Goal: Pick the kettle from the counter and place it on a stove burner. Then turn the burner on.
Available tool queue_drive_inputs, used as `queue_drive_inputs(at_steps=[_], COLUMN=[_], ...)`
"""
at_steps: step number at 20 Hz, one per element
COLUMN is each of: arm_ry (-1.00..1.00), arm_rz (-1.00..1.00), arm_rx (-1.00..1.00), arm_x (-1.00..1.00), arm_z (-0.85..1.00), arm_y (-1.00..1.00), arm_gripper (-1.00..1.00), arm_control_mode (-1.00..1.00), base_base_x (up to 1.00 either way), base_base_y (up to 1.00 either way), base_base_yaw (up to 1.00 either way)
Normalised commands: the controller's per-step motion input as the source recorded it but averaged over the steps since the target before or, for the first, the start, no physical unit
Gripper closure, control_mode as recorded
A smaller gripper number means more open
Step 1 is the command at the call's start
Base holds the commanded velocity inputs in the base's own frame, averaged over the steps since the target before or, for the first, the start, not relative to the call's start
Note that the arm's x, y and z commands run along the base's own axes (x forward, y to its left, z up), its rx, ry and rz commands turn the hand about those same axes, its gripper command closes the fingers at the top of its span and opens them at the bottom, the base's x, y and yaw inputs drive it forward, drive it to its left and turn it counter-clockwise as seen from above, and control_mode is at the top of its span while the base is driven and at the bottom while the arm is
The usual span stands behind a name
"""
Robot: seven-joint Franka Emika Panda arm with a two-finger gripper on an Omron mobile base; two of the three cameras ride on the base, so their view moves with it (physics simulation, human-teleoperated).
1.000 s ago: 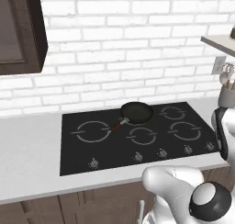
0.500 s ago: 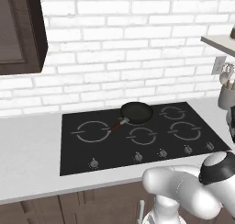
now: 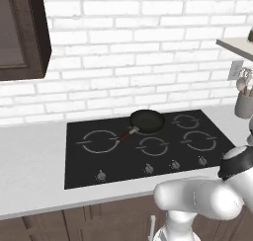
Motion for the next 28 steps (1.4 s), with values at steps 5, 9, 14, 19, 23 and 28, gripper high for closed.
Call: queue_drive_inputs(at_steps=[5, 9, 14, 19, 23, 28], arm_ry=[0.00, 0.00, 0.00, 0.00, 0.00, 0.00], arm_rz=[0.03, 0.05, 0.05, 0.03, 0.02, 0.02], arm_rx=[0.00, 0.00, 0.00, 0.00, 0.00, 0.00], arm_x=[0.22, 0.32, 0.31, 0.28, 0.28, 0.34], arm_z=[-0.25, -0.23, -0.04, 0.00, 0.00, -0.06], arm_y=[-0.22, -0.21, -0.25, -0.38, -0.31, -0.23], arm_gripper=[-1.00, -1.00, -1.00, -1.00, -1.00, -1.00], arm_control_mode=[-1.00, -1.00, -1.00, -1.00, -1.00, -1.00], base_base_x=[0.00, 0.00, 0.00, 0.00, 0.00, 0.00], base_base_y=[0.00, 0.00, 0.00, 0.00, 0.00, 0.00], base_base_yaw=[0.00, 0.00, 0.00, 0.00, 0.00, 0.00])
